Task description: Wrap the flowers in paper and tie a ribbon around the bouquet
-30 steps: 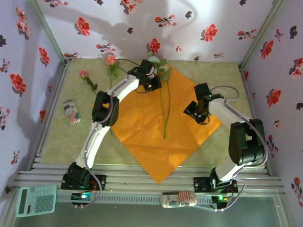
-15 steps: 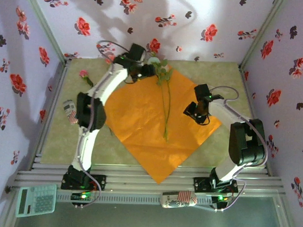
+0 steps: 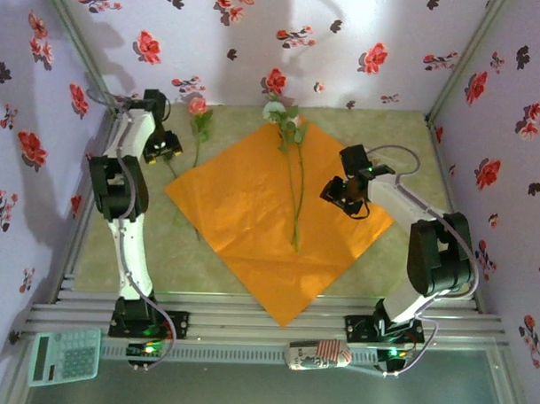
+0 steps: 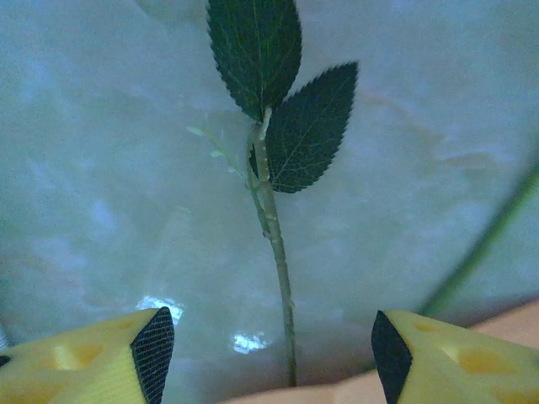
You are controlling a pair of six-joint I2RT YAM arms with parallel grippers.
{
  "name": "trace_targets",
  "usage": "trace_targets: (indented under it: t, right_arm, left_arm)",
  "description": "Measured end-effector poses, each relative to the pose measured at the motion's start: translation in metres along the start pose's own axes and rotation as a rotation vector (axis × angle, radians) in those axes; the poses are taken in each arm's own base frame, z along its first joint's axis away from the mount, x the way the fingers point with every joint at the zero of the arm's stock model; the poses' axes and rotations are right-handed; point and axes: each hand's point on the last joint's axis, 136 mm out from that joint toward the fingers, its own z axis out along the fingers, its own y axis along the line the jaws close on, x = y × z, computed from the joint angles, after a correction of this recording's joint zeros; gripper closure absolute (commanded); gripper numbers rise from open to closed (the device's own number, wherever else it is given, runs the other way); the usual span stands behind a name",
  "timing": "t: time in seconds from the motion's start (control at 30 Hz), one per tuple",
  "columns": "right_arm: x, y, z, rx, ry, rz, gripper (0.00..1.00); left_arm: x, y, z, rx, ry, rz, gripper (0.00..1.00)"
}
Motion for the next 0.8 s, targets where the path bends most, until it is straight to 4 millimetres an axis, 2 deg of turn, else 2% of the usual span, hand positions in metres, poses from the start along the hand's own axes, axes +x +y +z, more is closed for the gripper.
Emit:
trace_targets:
  t: [0.17,0.3,0.43,0.53,0.77,0.8]
  right_arm:
    - [0.000,0.001,-0.002,0.003,0.002,-0.001,0.49]
    - [-0.003,0.003,-0.004,0.000,-0.005,-0.001,0.49]
    - [-0.004,0.005,-0.005,-0.002,-0.007,-0.001,0.49]
    - [-0.004,0.006,-0.005,-0.001,-0.005,-0.004,0.49]
    - [-0.005,0.009,-0.006,-0.005,-0.008,-0.006,0.49]
    - [-0.006,0.010,-0.006,-0.008,-0.010,-0.007,0.49]
  left_arm:
    - [0.006,-0.010,0.032,-0.008,0.054,0.031,0.40]
    - [0.010,-0.011,0.043,-0.015,0.075,0.031,0.58]
    - [0.009,-0.011,0.047,-0.015,0.078,0.042,0.73]
    - [0.007,-0.011,0.046,-0.022,0.070,0.048,0.78]
    - [0.005,-0.003,0.046,-0.066,0.056,0.078,1.00]
    - [0.004,-0.002,0.046,-0.073,0.054,0.083,1.00]
